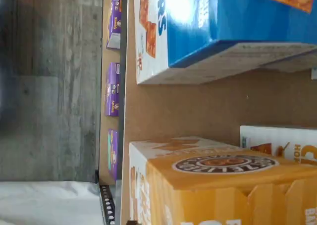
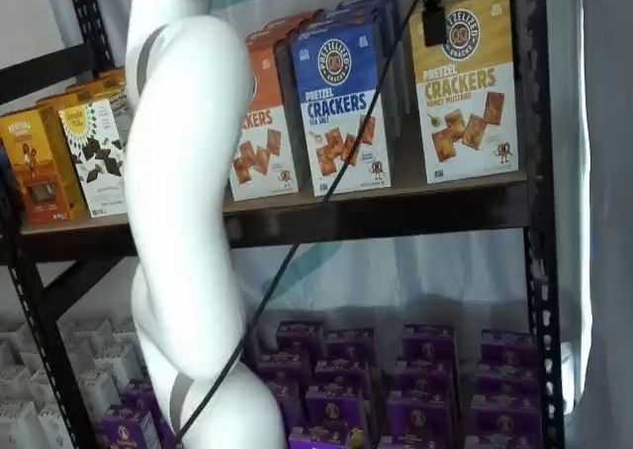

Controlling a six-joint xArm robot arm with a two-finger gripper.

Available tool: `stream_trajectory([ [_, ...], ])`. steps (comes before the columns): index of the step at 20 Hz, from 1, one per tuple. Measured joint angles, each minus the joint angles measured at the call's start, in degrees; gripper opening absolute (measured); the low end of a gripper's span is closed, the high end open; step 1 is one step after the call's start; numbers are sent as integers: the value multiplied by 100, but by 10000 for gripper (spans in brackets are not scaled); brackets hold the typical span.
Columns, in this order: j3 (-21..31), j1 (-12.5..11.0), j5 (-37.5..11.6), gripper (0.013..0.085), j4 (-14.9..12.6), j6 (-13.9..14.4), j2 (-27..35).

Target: Retrieve the yellow and white box located on the top shelf, the sixth one from the left

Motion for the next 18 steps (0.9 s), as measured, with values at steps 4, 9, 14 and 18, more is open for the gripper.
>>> stream_trajectory([
  [4, -220, 41, 129, 850, -86, 27, 133],
  [9, -344, 90, 168, 850, -178, 46, 213],
  [14, -478, 128, 251, 850, -247, 67, 304],
  [18, -525, 186, 282, 850, -344, 92, 346],
])
